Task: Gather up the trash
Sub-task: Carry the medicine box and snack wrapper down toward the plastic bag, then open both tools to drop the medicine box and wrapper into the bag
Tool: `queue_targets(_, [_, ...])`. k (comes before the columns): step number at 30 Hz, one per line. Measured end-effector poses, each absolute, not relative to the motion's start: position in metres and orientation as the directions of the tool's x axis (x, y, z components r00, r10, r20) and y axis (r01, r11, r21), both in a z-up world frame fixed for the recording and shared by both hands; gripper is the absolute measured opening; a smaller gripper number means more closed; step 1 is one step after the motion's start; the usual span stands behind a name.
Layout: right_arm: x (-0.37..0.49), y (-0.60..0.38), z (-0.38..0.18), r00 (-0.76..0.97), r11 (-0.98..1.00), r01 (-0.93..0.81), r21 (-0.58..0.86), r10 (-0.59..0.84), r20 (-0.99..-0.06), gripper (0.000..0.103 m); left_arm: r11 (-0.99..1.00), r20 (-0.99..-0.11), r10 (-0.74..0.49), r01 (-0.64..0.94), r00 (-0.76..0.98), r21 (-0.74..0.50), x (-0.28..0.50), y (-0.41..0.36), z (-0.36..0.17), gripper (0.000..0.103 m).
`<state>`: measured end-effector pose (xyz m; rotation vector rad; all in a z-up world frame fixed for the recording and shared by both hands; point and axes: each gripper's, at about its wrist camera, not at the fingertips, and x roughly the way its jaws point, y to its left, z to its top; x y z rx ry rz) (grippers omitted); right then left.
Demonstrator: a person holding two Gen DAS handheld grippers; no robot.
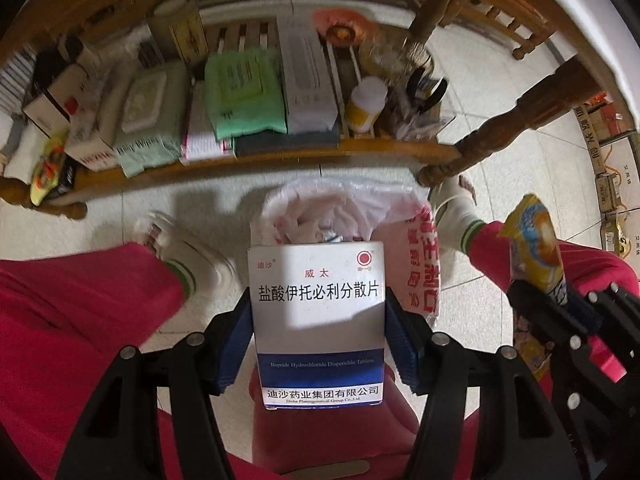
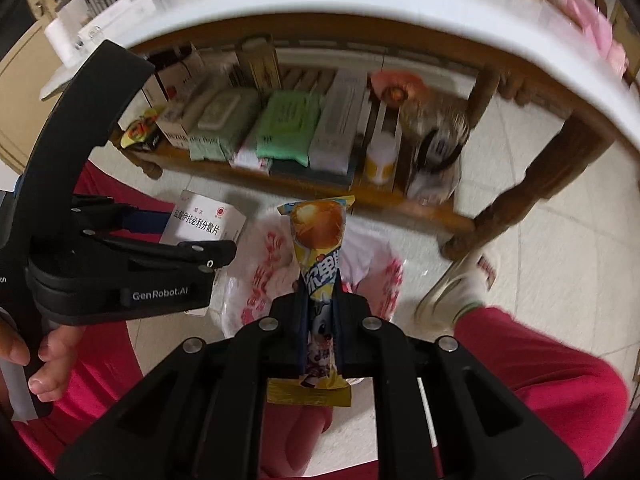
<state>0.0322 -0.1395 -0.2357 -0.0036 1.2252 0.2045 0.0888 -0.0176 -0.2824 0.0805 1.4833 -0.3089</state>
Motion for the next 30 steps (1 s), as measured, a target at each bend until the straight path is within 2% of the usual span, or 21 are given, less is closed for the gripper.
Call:
queue_targets(18, [0.043,-0.137,-0.348,0.075,0.979,-0.11,0.17,0.179,-0.981,0.01,0.97,-0.987,-0.092,0.21,-0.133,-0.118,0.118,-0.035,-0.381,0.06])
queue_targets(30, [0.047,-0.129,-0.392,-0.045,0.97,-0.074,0.231,0.228,-0.973,0.01,0.977,-0.97,-0.094,0.164,-0.226,-0.133,0.137,-0.038,-0.427,0.06])
